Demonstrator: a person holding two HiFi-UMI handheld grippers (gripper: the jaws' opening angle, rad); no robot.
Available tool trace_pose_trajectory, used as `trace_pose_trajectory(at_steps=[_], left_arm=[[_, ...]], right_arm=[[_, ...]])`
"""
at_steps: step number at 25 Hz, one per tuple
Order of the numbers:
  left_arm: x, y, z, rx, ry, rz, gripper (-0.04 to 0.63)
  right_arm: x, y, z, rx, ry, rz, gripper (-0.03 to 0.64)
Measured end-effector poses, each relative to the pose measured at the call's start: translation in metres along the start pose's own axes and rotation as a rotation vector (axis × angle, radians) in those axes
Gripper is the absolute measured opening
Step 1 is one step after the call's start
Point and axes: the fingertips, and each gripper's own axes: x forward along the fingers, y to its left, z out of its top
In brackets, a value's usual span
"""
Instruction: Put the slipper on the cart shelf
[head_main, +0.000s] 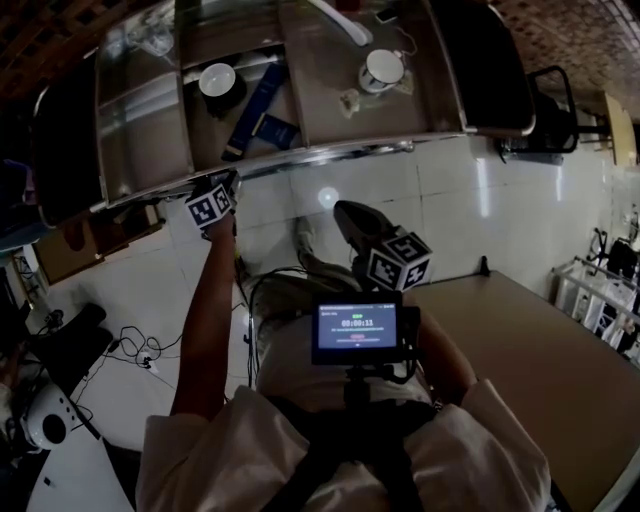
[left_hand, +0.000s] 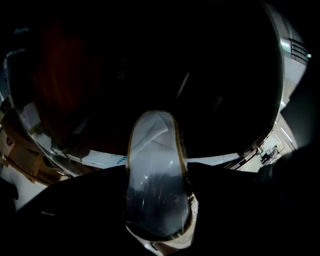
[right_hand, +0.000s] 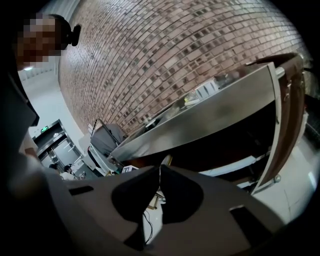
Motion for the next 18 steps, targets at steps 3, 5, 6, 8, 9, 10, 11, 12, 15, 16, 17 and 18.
trace_pose_trajectory(at_steps=[3,5,6,8,9,10,11,12,15,16,17,18], left_arm=[[0.006,0.003,0.007,0.021,0.004,0.028,0.370],[0.011,0.005,0.010,0.046,0.009,0.055,0.370],[0.014,0.006,0.011,0.066,0.012,0.070,0.370],[0.020,0.007,0.014,0.117,0.016,0.102,0.370],[0.024,0.009,0.016,0.140,0.014,0.118,0.370],[0.027,0.011,0.018,0.160,0.011,0.133,0.370],[0.030,0.011,0.019,0.175,0.009,0.140,0.370],[0.034,0.010,0.021,0.189,0.007,0.142,0.370],[0.041,0.007,0.026,0.230,-0.007,0.148,0.370],[0.043,0.007,0.028,0.243,-0.014,0.152,0.370],[0.045,0.007,0.030,0.254,-0.022,0.155,0.370],[0.046,0.007,0.032,0.261,-0.027,0.156,0.370]], right_arm=[[-0.003,-0.004,0.014,-0.005,-0.019,0.014,0.015],[-0.005,-0.006,0.025,-0.021,-0.040,0.018,0.014],[-0.006,-0.007,0.028,-0.024,-0.047,0.016,0.015],[-0.007,-0.010,0.031,-0.017,-0.050,0.010,0.014],[-0.007,-0.011,0.031,-0.012,-0.048,0.006,0.014],[-0.007,-0.012,0.030,-0.008,-0.044,0.001,0.015],[-0.007,-0.015,0.028,-0.004,-0.040,-0.004,0.015],[-0.007,-0.017,0.025,0.001,-0.036,-0.009,0.015],[-0.007,-0.021,0.018,0.009,-0.028,-0.022,0.015],[-0.007,-0.021,0.017,0.007,-0.026,-0.024,0.015],[-0.007,-0.021,0.015,0.005,-0.022,-0.028,0.014],[-0.008,-0.022,0.013,0.004,-0.017,-0.031,0.015]])
